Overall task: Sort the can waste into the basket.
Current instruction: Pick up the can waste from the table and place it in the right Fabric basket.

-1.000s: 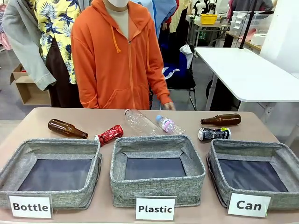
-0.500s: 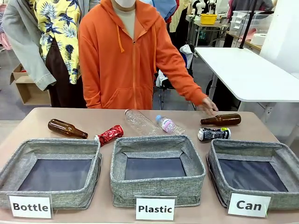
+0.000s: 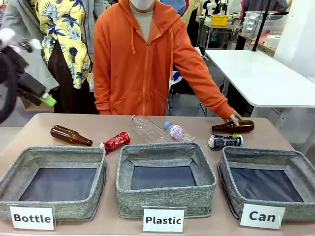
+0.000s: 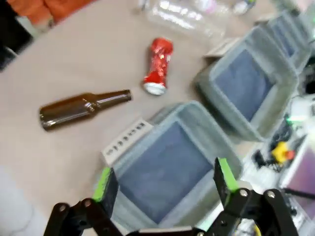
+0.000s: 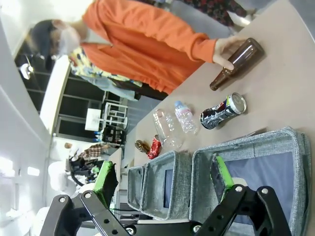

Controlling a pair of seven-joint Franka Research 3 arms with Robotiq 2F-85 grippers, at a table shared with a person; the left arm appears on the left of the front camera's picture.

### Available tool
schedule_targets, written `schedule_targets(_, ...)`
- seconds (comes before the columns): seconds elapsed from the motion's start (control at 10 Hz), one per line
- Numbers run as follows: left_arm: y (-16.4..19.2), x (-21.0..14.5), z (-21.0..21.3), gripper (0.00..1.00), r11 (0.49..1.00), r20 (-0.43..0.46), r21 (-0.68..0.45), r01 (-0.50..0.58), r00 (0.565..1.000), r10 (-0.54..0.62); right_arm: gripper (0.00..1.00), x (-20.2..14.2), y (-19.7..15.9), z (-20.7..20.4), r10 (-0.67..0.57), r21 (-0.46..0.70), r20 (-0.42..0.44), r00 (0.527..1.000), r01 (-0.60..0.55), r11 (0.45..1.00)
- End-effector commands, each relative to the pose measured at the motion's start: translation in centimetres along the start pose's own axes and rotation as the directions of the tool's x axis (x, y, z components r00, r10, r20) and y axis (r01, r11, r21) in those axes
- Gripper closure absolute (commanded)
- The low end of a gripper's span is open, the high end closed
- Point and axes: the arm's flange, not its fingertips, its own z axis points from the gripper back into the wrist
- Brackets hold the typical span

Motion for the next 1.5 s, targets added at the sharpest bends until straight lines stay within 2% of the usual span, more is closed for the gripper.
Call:
schedule_targets(0.0, -0.5, 0.4, 0.6, 0.0, 0.987, 0.056, 0.084, 0.135, 0.989, -0.139, 0.0, 0.4, -0.1, -0.2, 0.025, 0.026, 0.021, 0.999, -0.026, 0.999)
schedule_targets(0.1, 0.0, 0.0, 0.0, 0.0, 1.0, 0.0, 0.0, 0.0, 1.0, 0.0, 0.0, 0.4, -0.1, -0.2, 0.025, 0.026, 0.021, 0.999, -0.026, 0.999)
schedule_targets(0.2, 0.0, 0.0, 0.0, 0.0, 1.0, 0.0, 0.0, 0.0, 1.0, 0.0, 0.0, 0.4, -0.1, -0.2, 0.025, 0.026, 0.021, 0.999, -0.026, 0.999)
schedule_targets(0.4, -1.0, 3.0, -2.8, 0.0, 0.982, -0.045, 0.078, 0.174, 0.984, -0.17, 0.0, 0.4, -0.1, -0.2, 0.025, 0.026, 0.021, 0.999, -0.026, 0.999)
schedule_targets(0.5, -1.5, 4.2, -4.9, 0.0, 0.964, -0.051, 0.05, 0.261, 0.965, -0.258, 0.0, 0.4, -0.1, -0.2, 0.025, 0.026, 0.021, 0.999, -0.026, 0.999)
schedule_targets(0.7, -3.0, 6.3, -8.4, 0.0, 0.919, -0.039, 0.07, 0.387, 0.922, -0.385, 0.0, 0.4, -0.1, -0.2, 0.025, 0.026, 0.021, 0.999, -0.026, 0.999)
schedule_targets(0.8, -3.2, 7.2, -10.2, 0.0, 0.91, -0.064, 0.082, 0.407, 0.913, -0.403, 0.0, 0.4, -0.1, -0.2, 0.025, 0.026, 0.021, 0.999, -0.026, 0.999)
schedule_targets(0.9, -2.1, 7.3, -10.0, 0.0, 0.918, -0.086, 0.063, 0.391, 0.919, -0.385, 0.0, 0.4, -0.1, -0.2, 0.025, 0.026, 0.021, 0.999, -0.026, 0.999)
schedule_targets(1.0, -0.1, 6.1, -6.6, 0.0, 0.943, -0.023, 0.034, 0.331, 0.944, -0.33, 0.0, 0.4, -0.1, -0.2, 0.025, 0.026, 0.021, 0.999, -0.026, 0.999)
schedule_targets(1.1, 2.0, 2.9, -1.1, 0.0, 0.967, 0.108, 0.045, 0.251, 0.961, -0.254, 0.0, 0.4, -0.1, -0.2, 0.025, 0.026, 0.021, 0.999, -0.026, 0.999)
schedule_targets(1.2, 3.2, -1.1, 3.5, 0.0, 0.982, 0.212, 0.041, 0.184, 0.959, -0.189, 0.0, 0.4, -0.1, -0.2, 0.025, 0.026, 0.021, 0.999, -0.026, 0.999)
schedule_targets(1.3, 4.1, -5.8, 7.1, 0.0, 0.989, 0.311, 0.016, 0.149, 0.939, -0.147, 0.0, 0.4, -0.1, -0.2, 0.025, 0.026, 0.021, 0.999, -0.026, 0.999)
schedule_targets(1.4, 4.8, -10.6, 10.3, 0.0, 0.998, 0.403, 0.022, 0.066, 0.912, -0.069, 0.0, 0.4, -0.1, -0.2, 0.025, 0.026, 0.021, 0.999, -0.026, 0.999)
